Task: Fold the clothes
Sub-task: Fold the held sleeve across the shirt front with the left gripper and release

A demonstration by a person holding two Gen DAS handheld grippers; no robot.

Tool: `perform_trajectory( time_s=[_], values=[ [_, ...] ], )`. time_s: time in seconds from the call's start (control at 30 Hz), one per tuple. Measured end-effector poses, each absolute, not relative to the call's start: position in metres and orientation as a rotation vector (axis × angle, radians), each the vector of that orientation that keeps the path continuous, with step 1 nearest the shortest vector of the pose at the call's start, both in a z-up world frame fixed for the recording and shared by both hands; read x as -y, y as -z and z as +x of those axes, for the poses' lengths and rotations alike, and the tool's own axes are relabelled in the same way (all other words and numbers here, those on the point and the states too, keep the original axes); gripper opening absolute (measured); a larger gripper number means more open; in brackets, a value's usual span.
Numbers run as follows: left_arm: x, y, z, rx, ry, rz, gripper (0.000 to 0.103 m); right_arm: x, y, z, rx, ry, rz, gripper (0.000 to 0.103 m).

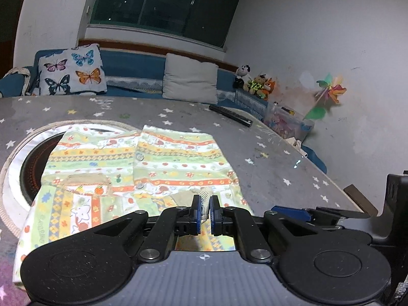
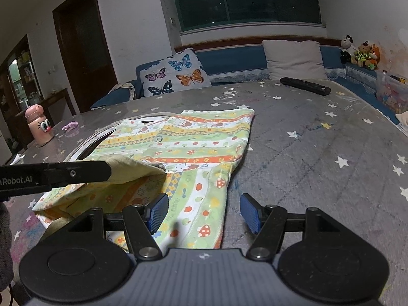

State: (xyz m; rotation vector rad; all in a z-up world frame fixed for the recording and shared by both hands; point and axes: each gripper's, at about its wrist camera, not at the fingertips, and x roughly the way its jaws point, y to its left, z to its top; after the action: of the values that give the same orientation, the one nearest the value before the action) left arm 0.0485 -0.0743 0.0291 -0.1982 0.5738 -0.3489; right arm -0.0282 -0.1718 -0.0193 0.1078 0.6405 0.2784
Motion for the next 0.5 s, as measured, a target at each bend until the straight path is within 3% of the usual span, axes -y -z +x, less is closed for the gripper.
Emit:
perform_trajectory(
  time_s=[0.33,0.43,0.5],
  values=[
    [0.087,-0.027,0.057,-0.601,0.365,-0.207,0.01,0.172,0.021,-0.028,-0.648,-0.275,0.11,0.063],
    [0.089,-0.025,0.058,-0.614,0.378,-0.221,0.015,0.172,0.02,-0.029,-0.645,-0.273,0.11,0.063],
    [0.091,-0.026,0.057,-0.615,0.39,-0.218,0.029,0.172,0.02,-0.028,-0.644,-0.27,0.111,0.063]
  ],
)
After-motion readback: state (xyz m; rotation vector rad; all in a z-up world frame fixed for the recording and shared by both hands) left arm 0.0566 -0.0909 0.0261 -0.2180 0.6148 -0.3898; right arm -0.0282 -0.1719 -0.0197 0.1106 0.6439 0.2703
